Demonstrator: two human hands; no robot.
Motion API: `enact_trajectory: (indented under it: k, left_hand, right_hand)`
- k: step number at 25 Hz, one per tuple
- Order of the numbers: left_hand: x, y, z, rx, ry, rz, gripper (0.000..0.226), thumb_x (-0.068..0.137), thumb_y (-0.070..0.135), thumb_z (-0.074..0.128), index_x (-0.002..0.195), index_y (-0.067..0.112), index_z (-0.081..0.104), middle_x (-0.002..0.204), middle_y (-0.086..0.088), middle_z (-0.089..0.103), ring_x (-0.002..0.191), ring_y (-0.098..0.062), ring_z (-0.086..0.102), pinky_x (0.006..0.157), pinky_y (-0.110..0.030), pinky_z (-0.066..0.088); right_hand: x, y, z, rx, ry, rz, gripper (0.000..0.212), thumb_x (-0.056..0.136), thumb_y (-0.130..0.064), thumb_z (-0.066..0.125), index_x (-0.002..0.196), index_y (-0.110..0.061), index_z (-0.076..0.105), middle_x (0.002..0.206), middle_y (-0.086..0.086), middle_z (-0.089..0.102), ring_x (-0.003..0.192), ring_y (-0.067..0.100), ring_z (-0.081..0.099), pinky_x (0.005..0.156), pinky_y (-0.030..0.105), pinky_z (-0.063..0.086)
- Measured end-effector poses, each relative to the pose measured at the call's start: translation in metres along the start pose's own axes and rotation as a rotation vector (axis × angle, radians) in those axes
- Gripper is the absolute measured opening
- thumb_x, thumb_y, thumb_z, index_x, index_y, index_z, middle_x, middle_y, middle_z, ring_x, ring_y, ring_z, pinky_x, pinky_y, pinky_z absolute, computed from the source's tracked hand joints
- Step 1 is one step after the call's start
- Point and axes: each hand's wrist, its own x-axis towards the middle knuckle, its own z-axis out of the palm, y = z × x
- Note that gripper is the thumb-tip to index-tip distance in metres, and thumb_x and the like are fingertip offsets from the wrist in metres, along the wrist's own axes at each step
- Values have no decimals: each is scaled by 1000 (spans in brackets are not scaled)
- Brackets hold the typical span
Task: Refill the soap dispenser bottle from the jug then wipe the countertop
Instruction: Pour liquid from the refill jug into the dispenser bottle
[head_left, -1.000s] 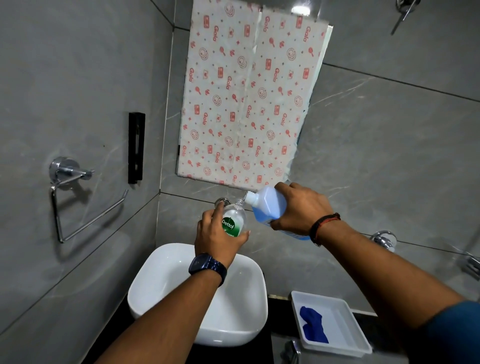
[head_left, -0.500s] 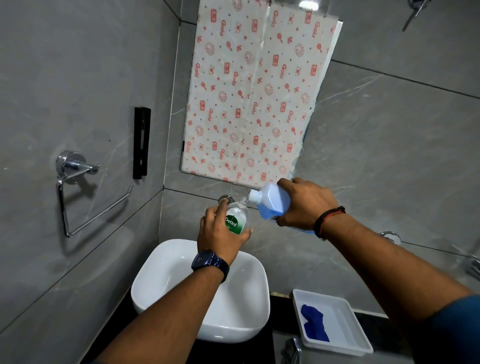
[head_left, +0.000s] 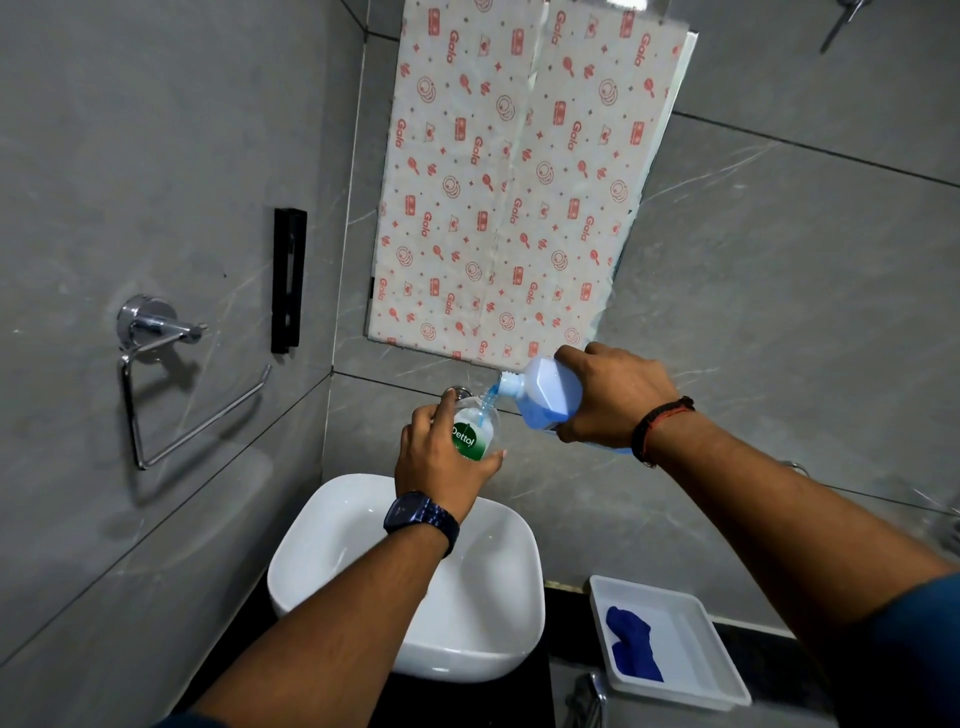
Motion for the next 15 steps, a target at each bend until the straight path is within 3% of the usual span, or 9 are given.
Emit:
enact_trajectory:
  k: [7,15]
  left_hand:
    - [0,2,-3,-11,11,-3,87,51,47,83,126,34,40,117,-2,52,99,-23,51,68,-29,44]
    - [-1,3,-6,-7,7,-14,88,52,47,83,127,32,42,117,-2,52,101,-23,51,67,-29,43]
  right_hand:
    - [4,2,1,-18,28,-13,73,57,-54,76,119,-30,44,98,0,58,78,20,50,59,29,44]
    - [6,2,4,-13,24,-14,75,57,-55,76,120,-30,42,99,0,59,83,21,54,61,31,48]
